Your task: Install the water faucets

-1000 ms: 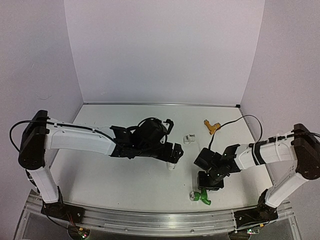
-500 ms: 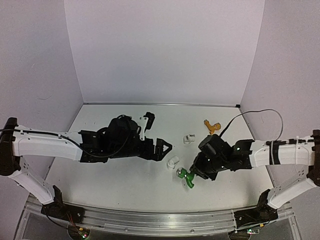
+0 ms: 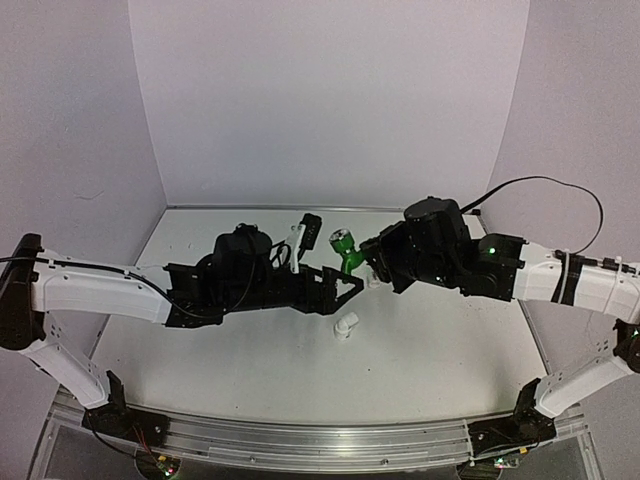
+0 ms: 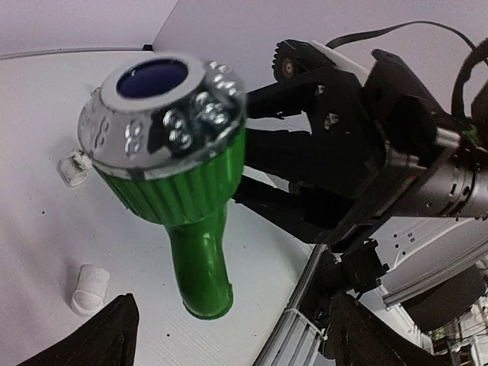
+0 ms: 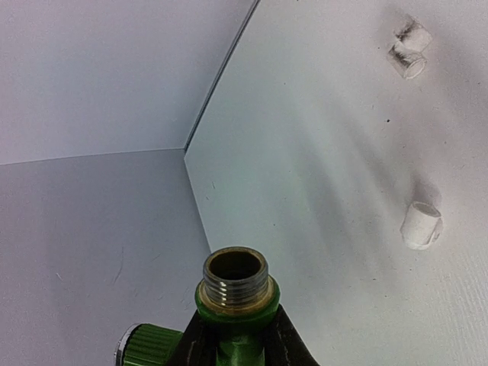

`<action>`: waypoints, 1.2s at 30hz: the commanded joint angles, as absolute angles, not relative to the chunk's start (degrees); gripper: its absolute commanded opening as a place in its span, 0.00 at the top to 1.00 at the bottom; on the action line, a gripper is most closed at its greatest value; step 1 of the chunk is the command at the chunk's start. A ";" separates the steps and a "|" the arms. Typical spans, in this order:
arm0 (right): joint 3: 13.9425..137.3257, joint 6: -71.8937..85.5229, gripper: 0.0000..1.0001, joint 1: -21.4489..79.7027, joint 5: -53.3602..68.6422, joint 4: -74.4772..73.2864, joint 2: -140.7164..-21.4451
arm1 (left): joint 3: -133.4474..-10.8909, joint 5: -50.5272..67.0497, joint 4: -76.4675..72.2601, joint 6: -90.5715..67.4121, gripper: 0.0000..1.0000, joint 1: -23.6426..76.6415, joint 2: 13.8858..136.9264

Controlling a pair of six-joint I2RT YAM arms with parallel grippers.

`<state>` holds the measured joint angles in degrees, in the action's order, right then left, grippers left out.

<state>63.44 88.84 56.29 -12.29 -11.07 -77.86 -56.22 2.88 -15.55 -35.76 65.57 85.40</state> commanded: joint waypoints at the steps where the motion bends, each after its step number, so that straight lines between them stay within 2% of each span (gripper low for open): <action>1: 67.10 89.15 1.00 56.50 -10.71 -7.36 -78.79 | -60.39 1.19 -19.28 -38.52 0.21 64.25 86.82; 5: 66.75 89.83 1.00 56.91 -10.40 -6.85 -78.92 | -61.21 -1.29 -19.25 -40.71 0.34 63.46 87.55; 16: 67.46 90.73 1.00 57.91 -10.01 -5.98 -80.22 | -64.79 -6.73 -18.99 -38.39 0.44 63.46 90.19; 19: 67.32 91.05 1.00 58.08 -9.59 -5.74 -80.46 | -65.54 -7.87 -18.90 -38.19 0.51 63.46 90.76; 25: 67.12 88.81 0.98 58.51 -9.71 -4.82 -80.46 | -65.61 -7.85 -18.22 -38.08 0.86 63.21 90.99; 26: 67.16 87.05 0.94 58.51 -9.94 -4.75 -80.35 | -65.37 -7.25 -18.06 -38.40 0.93 62.89 90.70; 27: 66.86 84.33 0.85 58.48 -10.48 -4.75 -79.96 | -64.96 -6.04 -17.97 -38.92 0.98 62.22 90.20; 28: 66.07 80.35 0.72 58.50 -11.23 -4.60 -79.32 | -64.38 -4.24 -17.93 -39.58 1.00 61.20 89.46; 31: 63.72 56.77 0.22 58.34 -12.69 -2.90 -76.16 | -61.48 7.06 -17.80 -41.48 1.00 57.75 86.46; 32: 63.23 48.93 0.12 58.23 -12.17 -2.54 -74.68 | -60.58 11.21 -17.71 -42.76 1.00 56.28 85.73; 33: 62.85 40.97 0.04 58.22 -11.14 -2.29 -73.72 | -59.47 16.50 -17.67 -44.18 1.00 54.60 84.89; 36: 62.27 30.02 0.02 56.12 -4.61 -5.17 -71.34 | -56.76 28.25 -17.74 -45.85 1.00 51.19 82.24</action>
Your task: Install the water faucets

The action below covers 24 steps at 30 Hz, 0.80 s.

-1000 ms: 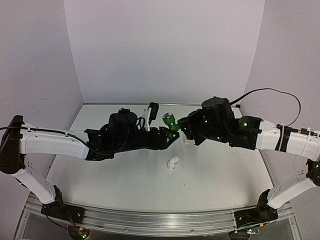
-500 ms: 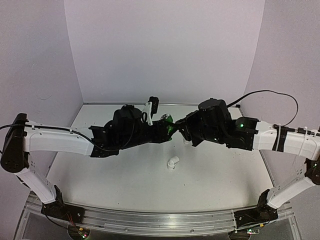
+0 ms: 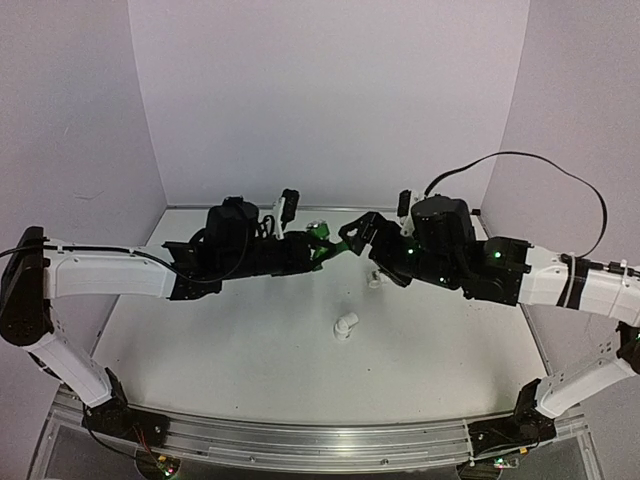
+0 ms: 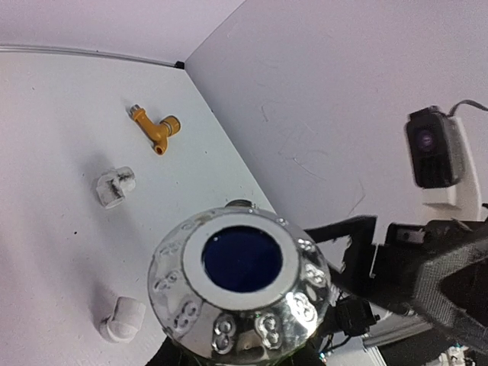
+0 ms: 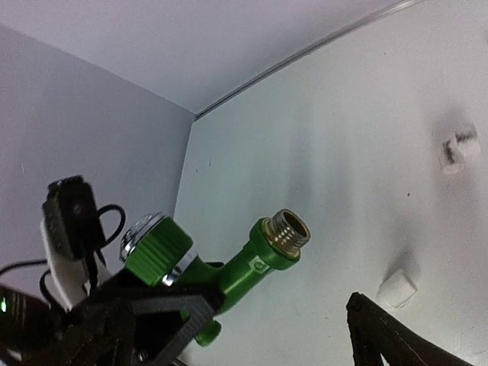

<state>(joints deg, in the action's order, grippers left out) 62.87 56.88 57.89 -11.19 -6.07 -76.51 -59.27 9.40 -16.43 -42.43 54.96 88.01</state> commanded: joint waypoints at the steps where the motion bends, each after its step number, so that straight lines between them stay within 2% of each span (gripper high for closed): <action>1: 61.93 29.33 0.02 54.17 0.24 -5.70 -70.94 | -56.05 31.11 -17.75 -45.47 1.00 50.83 81.18; 3: 62.17 28.54 0.02 47.77 15.46 -5.80 -71.49 | -55.23 37.15 -17.75 -44.03 1.00 50.71 79.39; 6: 64.41 24.50 0.02 46.00 31.73 -5.94 -73.68 | -54.60 41.05 -17.74 -44.06 1.00 50.63 77.46; 8: 64.89 22.81 0.04 45.98 38.94 -5.66 -75.12 | -54.83 42.22 -17.76 -44.43 1.00 50.55 76.80; 11: 64.72 21.45 0.13 46.01 45.75 -4.60 -76.29 | -55.27 43.56 -17.84 -44.42 1.00 50.60 75.65; 17: 61.12 25.82 0.35 46.06 53.13 4.92 -76.30 | -55.52 44.02 -17.84 -44.35 1.00 50.58 75.38; 22: 61.19 26.56 0.60 46.17 52.91 5.42 -77.17 | -56.15 45.89 -17.87 -44.28 1.00 50.61 76.33; 24: 61.24 26.73 0.74 46.20 52.48 5.78 -77.37 | -56.13 46.12 -17.84 -44.22 1.00 50.55 76.33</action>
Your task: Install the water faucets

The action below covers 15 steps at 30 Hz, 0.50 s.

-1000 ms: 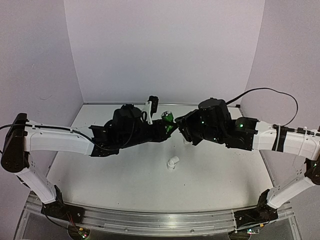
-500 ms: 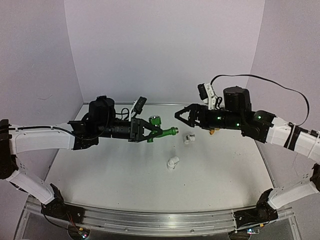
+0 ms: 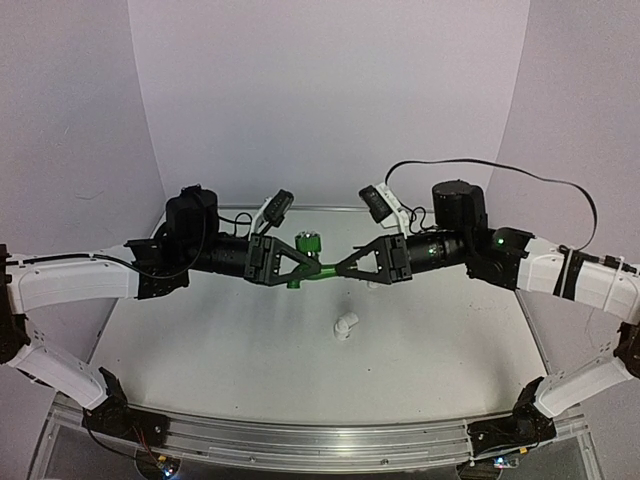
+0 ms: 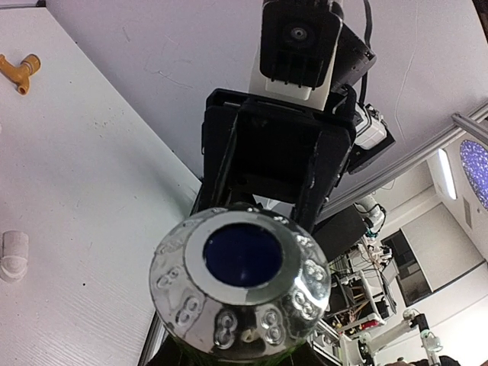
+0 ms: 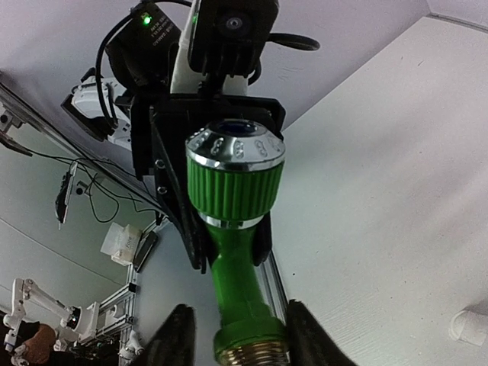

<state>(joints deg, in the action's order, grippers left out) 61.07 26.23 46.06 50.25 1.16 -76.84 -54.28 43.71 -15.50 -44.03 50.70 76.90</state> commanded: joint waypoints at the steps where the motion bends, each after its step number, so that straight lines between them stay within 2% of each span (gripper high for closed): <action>1: 61.20 26.94 0.81 46.17 52.19 6.05 -77.35 | -56.02 46.04 -17.84 -44.25 1.00 50.54 76.29; 3: 60.95 27.54 0.99 46.22 50.89 6.72 -77.28 | -55.99 45.71 -17.84 -44.65 0.99 50.54 76.25; 6: 59.17 28.81 1.00 46.29 47.16 9.23 -76.57 | -56.51 45.30 -17.84 -46.44 0.70 50.54 76.92; 9: 57.01 30.94 1.00 46.29 44.78 13.53 -76.12 | -57.03 45.52 -17.84 -48.05 0.55 50.55 78.21; 13: 56.96 32.30 1.00 46.47 45.33 15.37 -77.50 | -56.78 45.06 -17.84 -48.26 0.52 50.54 78.33; 15: 57.22 32.60 1.00 46.61 44.99 15.38 -78.08 | -57.02 45.14 -17.84 -48.26 0.55 50.56 78.20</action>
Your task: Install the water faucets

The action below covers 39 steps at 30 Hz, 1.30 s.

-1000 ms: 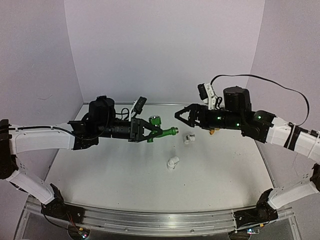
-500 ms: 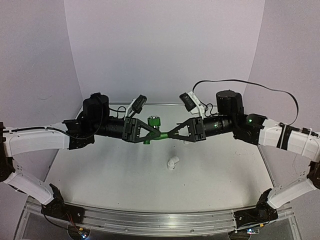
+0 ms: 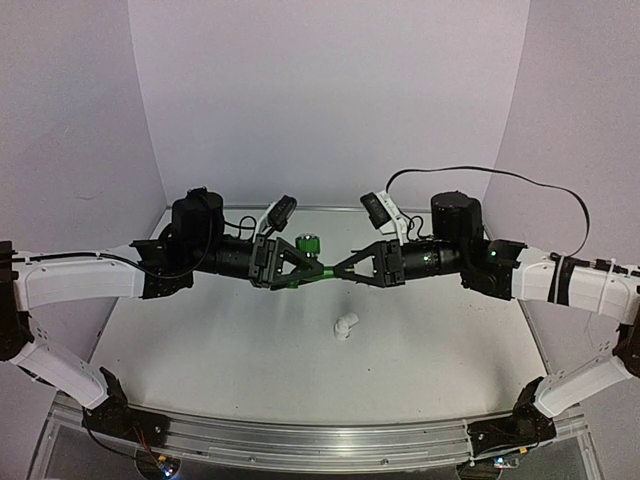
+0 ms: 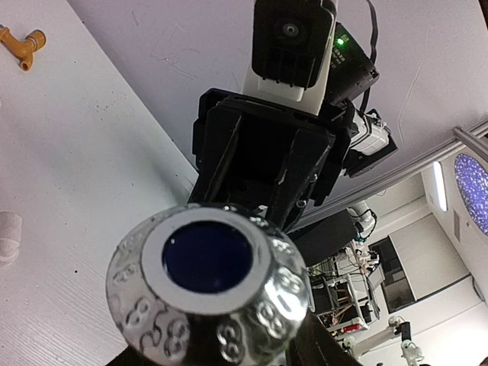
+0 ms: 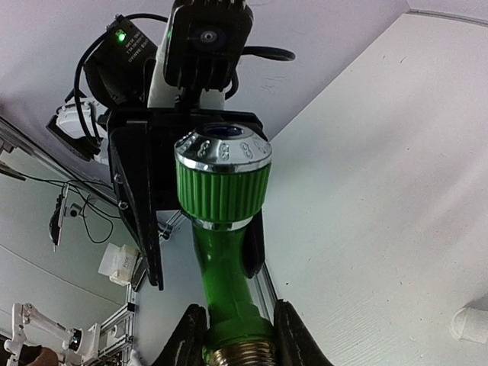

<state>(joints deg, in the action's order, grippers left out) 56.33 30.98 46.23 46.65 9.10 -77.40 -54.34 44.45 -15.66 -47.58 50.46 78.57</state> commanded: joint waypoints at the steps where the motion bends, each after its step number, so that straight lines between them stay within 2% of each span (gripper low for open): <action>1: 57.12 32.80 1.00 46.66 44.29 15.42 -78.10 | -57.09 45.24 -17.84 -48.26 0.56 50.59 78.16; 9: 57.71 34.00 1.00 46.96 43.30 15.77 -79.29 | -56.62 44.80 -17.84 -48.20 0.58 50.54 78.22; 14: 57.34 34.26 1.00 47.25 43.94 15.66 -79.44 | -56.17 40.99 -17.77 -47.65 0.83 50.42 76.92; 16: 56.95 34.43 1.00 47.34 43.97 15.46 -79.22 | -55.66 39.84 -17.63 -47.77 0.96 49.97 76.34; 17: 56.91 34.41 1.00 47.30 44.04 15.27 -79.19 | -55.36 39.37 -17.53 -48.09 0.94 49.60 76.09; 20: 57.17 34.45 1.00 47.43 44.04 14.94 -79.19 | -54.90 38.73 -17.49 -48.78 0.78 48.98 75.60; 28: 58.58 34.28 1.00 48.39 42.95 14.68 -80.27 | -54.82 37.25 -17.51 -49.94 0.61 48.96 75.28; 39: 59.67 34.90 1.00 48.79 39.17 14.86 -80.69 | -54.95 40.95 -17.49 -49.61 0.60 48.96 76.19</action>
